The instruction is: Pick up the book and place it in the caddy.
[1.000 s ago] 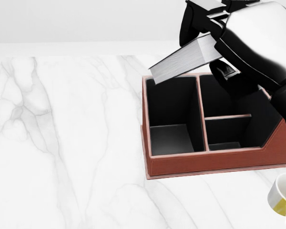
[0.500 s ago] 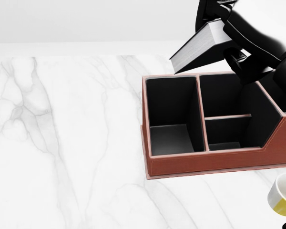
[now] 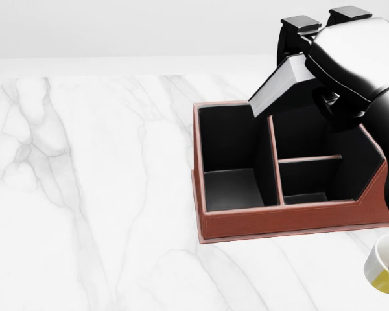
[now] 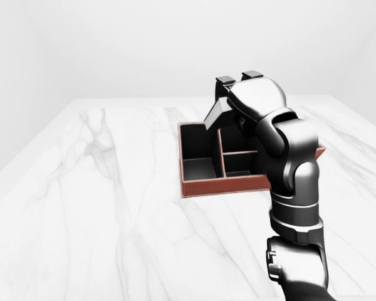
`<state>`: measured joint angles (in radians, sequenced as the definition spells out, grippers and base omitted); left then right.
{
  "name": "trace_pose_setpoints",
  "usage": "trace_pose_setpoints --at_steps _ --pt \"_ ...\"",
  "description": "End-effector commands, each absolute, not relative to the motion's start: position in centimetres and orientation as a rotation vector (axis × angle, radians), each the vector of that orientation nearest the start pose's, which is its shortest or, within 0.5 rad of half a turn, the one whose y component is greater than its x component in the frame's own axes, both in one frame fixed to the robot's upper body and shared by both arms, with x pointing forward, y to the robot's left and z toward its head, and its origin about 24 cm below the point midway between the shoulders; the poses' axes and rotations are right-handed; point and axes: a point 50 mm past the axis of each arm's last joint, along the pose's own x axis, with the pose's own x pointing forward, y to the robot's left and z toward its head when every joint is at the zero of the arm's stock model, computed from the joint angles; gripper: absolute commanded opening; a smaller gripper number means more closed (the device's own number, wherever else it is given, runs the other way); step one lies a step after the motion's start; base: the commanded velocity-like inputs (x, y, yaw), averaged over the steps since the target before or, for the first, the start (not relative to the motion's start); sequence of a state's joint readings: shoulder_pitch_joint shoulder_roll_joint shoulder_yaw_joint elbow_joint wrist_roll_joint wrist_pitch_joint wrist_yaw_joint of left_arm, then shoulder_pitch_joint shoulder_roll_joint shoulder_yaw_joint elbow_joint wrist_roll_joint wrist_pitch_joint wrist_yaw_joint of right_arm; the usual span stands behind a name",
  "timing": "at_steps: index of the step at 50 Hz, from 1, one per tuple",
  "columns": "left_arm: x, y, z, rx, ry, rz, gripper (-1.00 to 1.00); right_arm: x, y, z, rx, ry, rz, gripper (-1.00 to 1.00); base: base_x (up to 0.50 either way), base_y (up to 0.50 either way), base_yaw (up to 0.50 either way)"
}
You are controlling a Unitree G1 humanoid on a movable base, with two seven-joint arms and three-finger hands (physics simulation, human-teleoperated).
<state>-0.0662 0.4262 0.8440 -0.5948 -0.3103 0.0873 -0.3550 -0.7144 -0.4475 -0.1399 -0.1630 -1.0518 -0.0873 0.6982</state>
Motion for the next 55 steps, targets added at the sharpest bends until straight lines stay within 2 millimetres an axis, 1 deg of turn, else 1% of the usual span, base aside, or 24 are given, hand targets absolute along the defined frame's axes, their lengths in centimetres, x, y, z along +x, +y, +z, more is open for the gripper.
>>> trace_pose_setpoints --at_steps 1,11,18,28,45,48,55 --pt "16.3 30.5 24.9 0.435 -0.718 0.238 1.0 30.8 -18.6 27.0 -1.617 -0.31 0.007 -1.0 0.0 0.0 0.0" --pt "16.4 30.6 24.8 0.431 -0.711 0.237 1.0 30.7 -18.8 26.6 -1.637 -0.287 -0.003 -1.0 0.0 0.0 0.0" --pt "16.3 30.6 24.9 0.434 -0.715 0.237 1.0 30.2 -18.7 26.1 -1.646 -0.282 -0.012 -1.0 0.0 0.0 0.0" --pt "16.3 30.6 24.8 0.435 -0.712 0.236 1.0 30.4 -19.2 26.6 -1.659 -0.269 -0.032 -1.0 0.0 0.0 0.0" --pt "16.4 30.5 24.7 0.434 -0.71 0.237 1.0 30.2 -19.9 26.6 -1.683 -0.246 -0.054 -1.0 0.0 0.0 0.0" --pt "16.4 30.5 24.8 0.435 -0.711 0.237 1.0 29.8 -19.5 26.5 -1.664 -0.275 -0.047 -1.0 0.0 0.0 0.0" --pt "16.3 30.5 24.8 0.436 -0.715 0.238 1.0 29.4 -19.3 26.3 -1.667 -0.285 -0.049 -1.0 0.0 0.0 0.0"
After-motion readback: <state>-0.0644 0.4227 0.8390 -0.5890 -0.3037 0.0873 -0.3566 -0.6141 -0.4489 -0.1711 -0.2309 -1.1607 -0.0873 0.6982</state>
